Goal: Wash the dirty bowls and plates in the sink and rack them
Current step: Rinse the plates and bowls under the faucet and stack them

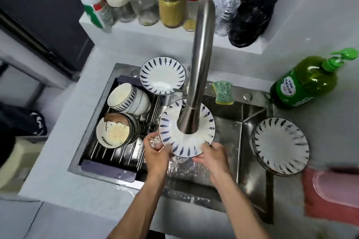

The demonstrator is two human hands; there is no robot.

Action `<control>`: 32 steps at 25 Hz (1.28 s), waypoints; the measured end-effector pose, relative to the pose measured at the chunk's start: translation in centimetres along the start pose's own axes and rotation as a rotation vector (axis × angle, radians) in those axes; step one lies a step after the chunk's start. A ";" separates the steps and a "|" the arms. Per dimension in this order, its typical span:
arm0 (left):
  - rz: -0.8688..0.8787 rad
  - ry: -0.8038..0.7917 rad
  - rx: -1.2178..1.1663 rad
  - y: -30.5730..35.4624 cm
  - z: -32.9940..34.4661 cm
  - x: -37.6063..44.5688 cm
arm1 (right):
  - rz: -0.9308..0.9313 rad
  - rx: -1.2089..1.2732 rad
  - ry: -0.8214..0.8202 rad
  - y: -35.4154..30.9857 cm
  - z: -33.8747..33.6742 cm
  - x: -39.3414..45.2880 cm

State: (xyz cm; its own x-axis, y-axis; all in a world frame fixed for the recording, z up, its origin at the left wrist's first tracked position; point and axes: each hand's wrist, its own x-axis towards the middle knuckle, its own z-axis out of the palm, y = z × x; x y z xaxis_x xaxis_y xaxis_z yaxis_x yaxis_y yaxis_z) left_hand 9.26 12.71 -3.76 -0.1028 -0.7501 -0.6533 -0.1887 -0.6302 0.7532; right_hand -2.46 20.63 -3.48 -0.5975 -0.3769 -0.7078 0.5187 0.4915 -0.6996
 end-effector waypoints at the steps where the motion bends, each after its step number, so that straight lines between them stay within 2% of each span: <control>1: -0.092 -0.001 -0.083 -0.3 -0.1 0.3 | -0.017 -0.043 0.004 0.0 0.2 0.6; 3: -0.221 -0.035 -0.215 -0.9 -0.8 1.6 | 0.024 -0.078 -0.066 -0.4 0.6 1.9; 5: -0.145 -0.048 -0.040 0.1 -0.5 1.2 | 0.165 0.011 -0.223 -0.4 0.1 2.5; 6: -0.067 0.000 0.017 0.6 -0.5 0.7 | 0.218 0.052 -0.289 -0.4 0.9 2.5; 7: 0.011 0.036 0.056 1.0 -0.8 0.2 | 0.240 0.104 -0.296 0.2 2.0 2.9; 9: 0.117 0.080 0.155 1.1 -1.0 0.2 | 0.171 0.140 -0.132 1.2 4.6 3.4; 10: 0.118 0.069 0.178 1.6 -0.9 0.5 | 0.075 0.033 -0.012 1.7 5.2 3.3; 11: 0.072 0.040 0.169 1.8 -0.9 1.1 | -0.066 -0.185 0.089 2.1 5.3 2.7; 12: 0.009 0.010 0.139 1.9 -0.7 1.7 | -0.279 -0.486 0.165 2.5 4.4 1.9; 13: -0.064 -0.031 0.136 2.0 -0.5 2.1 | -0.551 -0.749 0.147 2.6 3.3 0.8; 14: -0.114 -0.071 0.156 2.2 -0.5 2.1 | -0.783 -0.925 -0.001 2.4 2.4 -0.5; 16: -0.230 -0.138 0.155 2.2 -0.4 2.4 | -0.955 -1.136 -0.319 2.6 1.2 -1.9; 17: -0.269 -0.177 0.133 2.3 -0.5 2.5 | -0.985 -1.168 -0.364 2.9 0.8 -1.6; 18: -0.261 -0.218 0.127 2.4 -0.5 2.6 | -1.008 -1.173 -0.326 3.0 0.7 -1.3; 19: -0.203 -0.283 0.168 2.6 -0.4 2.8 | -0.981 -1.079 -0.258 3.2 0.9 -0.9; 20: -0.120 -0.363 0.264 2.8 -0.2 2.5 | -0.858 -0.906 -0.197 3.0 1.5 -0.6; 22: 0.131 -0.477 0.567 1.5 1.6 0.3 | -0.508 -0.368 -0.158 2.3 2.7 0.1; 23: 0.287 -0.446 0.664 0.4 2.5 -0.9 | -0.373 -0.082 -0.179 2.2 3.1 0.3; 25: 0.544 -0.389 0.685 -0.7 3.6 -1.1 | -0.196 0.338 -0.232 1.7 3.4 -0.1; 26: 0.602 -0.406 0.677 -0.4 3.9 0.0 | -0.164 0.434 -0.227 1.2 3.2 -0.7; 29: 0.557 -0.383 0.608 1.2 4.5 1.4 | -0.099 0.538 -0.143 0.5 2.3 -1.1; 31: 0.628 -0.538 0.571 1.3 4.9 0.7 | -0.022 0.597 -0.104 0.3 1.5 -1.5; 32: 0.669 -0.567 0.613 1.0 5.1 1.4 | -0.010 0.586 -0.105 0.5 1.5 -1.8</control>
State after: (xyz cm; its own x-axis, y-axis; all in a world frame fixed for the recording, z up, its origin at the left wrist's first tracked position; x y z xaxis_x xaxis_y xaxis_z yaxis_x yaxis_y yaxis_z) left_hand 3.91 12.05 -4.28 -0.7765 -0.6038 -0.1803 -0.3676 0.2016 0.9079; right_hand -0.23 20.33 -2.69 -0.5557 -0.4698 -0.6859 0.7825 -0.0167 -0.6225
